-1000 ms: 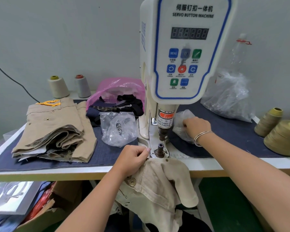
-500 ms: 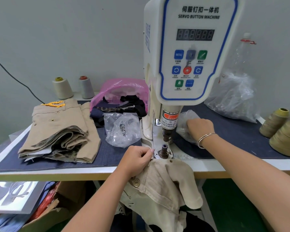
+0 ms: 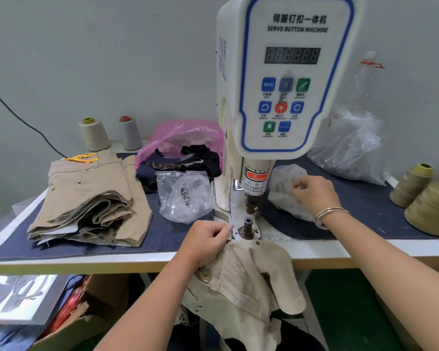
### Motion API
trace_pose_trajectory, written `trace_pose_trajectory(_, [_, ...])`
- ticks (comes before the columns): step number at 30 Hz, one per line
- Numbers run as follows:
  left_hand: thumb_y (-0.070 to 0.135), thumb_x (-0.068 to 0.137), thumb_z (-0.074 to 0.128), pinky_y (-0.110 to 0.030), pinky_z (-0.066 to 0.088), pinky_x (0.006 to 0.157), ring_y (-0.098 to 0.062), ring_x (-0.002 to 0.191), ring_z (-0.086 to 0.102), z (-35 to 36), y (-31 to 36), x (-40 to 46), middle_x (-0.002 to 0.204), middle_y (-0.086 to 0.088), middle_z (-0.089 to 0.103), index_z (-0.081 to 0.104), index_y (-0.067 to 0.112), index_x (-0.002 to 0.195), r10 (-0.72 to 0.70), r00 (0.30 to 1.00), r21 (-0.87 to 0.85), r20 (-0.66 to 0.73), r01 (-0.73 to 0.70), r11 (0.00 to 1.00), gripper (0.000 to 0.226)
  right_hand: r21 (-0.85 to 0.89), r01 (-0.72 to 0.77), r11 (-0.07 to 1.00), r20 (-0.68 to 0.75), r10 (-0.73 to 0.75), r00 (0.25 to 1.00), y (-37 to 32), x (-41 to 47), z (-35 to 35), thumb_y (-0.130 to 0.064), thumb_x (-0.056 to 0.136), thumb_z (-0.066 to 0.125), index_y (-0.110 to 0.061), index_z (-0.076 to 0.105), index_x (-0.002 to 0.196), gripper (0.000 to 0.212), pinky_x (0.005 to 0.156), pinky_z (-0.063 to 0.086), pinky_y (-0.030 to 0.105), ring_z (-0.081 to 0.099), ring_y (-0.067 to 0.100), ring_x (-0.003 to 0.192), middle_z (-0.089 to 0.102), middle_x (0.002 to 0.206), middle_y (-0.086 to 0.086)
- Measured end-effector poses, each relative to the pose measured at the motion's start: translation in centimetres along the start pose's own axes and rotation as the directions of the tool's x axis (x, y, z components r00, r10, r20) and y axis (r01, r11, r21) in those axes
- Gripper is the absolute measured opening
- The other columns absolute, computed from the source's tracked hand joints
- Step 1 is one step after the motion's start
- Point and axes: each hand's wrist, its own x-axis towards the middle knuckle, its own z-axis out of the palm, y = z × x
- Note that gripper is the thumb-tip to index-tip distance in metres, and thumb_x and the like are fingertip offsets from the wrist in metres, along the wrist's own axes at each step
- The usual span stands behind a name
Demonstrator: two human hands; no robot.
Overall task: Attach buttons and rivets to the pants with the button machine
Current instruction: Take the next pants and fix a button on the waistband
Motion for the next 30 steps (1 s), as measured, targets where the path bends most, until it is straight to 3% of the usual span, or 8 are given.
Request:
trace_pose_trajectory(4, [0.019, 0.097, 0.053, -0.020, 0.020, 0.049, -0.007, 0.047, 0.022, 0.0, 0.1, -0.1, 0.044, 0.009, 0.023, 0.023, 0.023, 0.050, 0.008, 1.000, 0.000, -0.005, -0.008, 1.000, 0.055, 0.404, -0.063, 0.912, -0.026, 0.080, 0.996, -1.0, -3.9, -1.9, -0.027, 0.080, 0.072, -0.029, 0.070, 0.074, 0.007, 0.058, 0.044, 0.025, 0.057, 0.002, 0.057, 0.066, 0.056, -0.007])
trace_pose_trajectory(7, [0.019, 0.097, 0.052, -0.021, 0.020, 0.050, -0.007, 0.048, 0.022, -0.1, 0.2, -0.1, 0.046, 0.009, 0.023, 0.025, 0.022, 0.051, 0.010, 1.000, 0.002, -0.006, -0.010, 1.000, 0.054, 0.599, -0.245, 0.762, 0.237, 0.124, 0.964, -3.0, -7.1, -1.0, -0.021, 0.083, 0.070, -0.022, 0.070, 0.082, 0.002, 0.051, 0.040, 0.015, 0.055, 0.003, 0.048, 0.065, 0.053, -0.005])
trace_pose_trajectory(10, [0.020, 0.097, 0.052, -0.022, 0.021, 0.050, -0.008, 0.049, 0.022, 0.0, 0.1, -0.1, 0.047, 0.009, 0.023, 0.026, 0.018, 0.052, 0.002, 1.000, 0.007, -0.005, -0.002, 1.000, 0.052, 0.727, -0.478, 0.494, 0.507, 0.085, 0.858, -4.4, -8.8, 0.9, -0.011, 0.088, 0.063, -0.009, 0.066, 0.083, 0.006, 0.033, 0.026, 0.015, 0.039, 0.007, 0.035, 0.056, 0.051, 0.000])
trace_pose_trajectory(12, [0.020, 0.097, 0.052, -0.021, 0.020, 0.050, -0.008, 0.049, 0.023, 0.0, 0.1, -0.1, 0.047, 0.009, 0.023, 0.026, 0.020, 0.052, 0.002, 1.000, 0.011, -0.011, -0.002, 1.000, 0.052, 0.730, -0.568, 0.379, 0.593, 0.062, 0.803, -4.8, -9.1, 1.6, -0.010, 0.089, 0.062, -0.008, 0.063, 0.079, 0.010, 0.031, 0.020, 0.013, 0.034, 0.006, 0.032, 0.054, 0.052, 0.001])
trace_pose_trajectory(16, [0.019, 0.097, 0.053, -0.021, 0.020, 0.050, -0.008, 0.049, 0.023, 0.1, 0.0, 0.0, 0.045, 0.008, 0.024, 0.025, 0.023, 0.049, 0.001, 1.000, 0.014, -0.014, -0.001, 1.000, 0.055, 0.705, -0.661, 0.255, 0.680, 0.021, 0.733, -5.5, -9.0, 2.1, -0.011, 0.089, 0.060, -0.010, 0.057, 0.071, 0.018, 0.030, 0.020, 0.014, 0.033, 0.004, 0.031, 0.053, 0.053, -0.001])
trace_pose_trajectory(24, [0.020, 0.097, 0.052, -0.019, 0.021, 0.049, -0.007, 0.047, 0.024, 0.1, 0.1, 0.0, 0.043, 0.009, 0.025, 0.026, 0.025, 0.047, -0.008, 1.000, 0.014, -0.015, 0.008, 1.000, 0.056, 0.584, -0.812, -0.010, 0.811, -0.053, 0.583, -6.3, -9.2, 1.7, -0.012, 0.084, 0.059, -0.011, 0.054, 0.078, 0.007, 0.029, 0.019, 0.013, 0.031, 0.002, 0.027, 0.047, 0.048, -0.005])
trace_pose_trajectory(30, [0.020, 0.097, 0.052, -0.019, 0.022, 0.049, -0.008, 0.046, 0.025, 0.1, 0.3, 0.0, 0.043, 0.008, 0.026, 0.027, 0.026, 0.047, -0.019, 1.000, 0.002, -0.009, 0.019, 1.000, 0.056, 0.532, -0.829, -0.174, 0.829, -0.090, 0.551, -6.6, -9.9, 1.3, -0.009, 0.070, 0.062, -0.009, 0.058, 0.083, 0.014, 0.028, 0.022, 0.013, 0.033, 0.002, 0.026, 0.042, 0.045, -0.006])
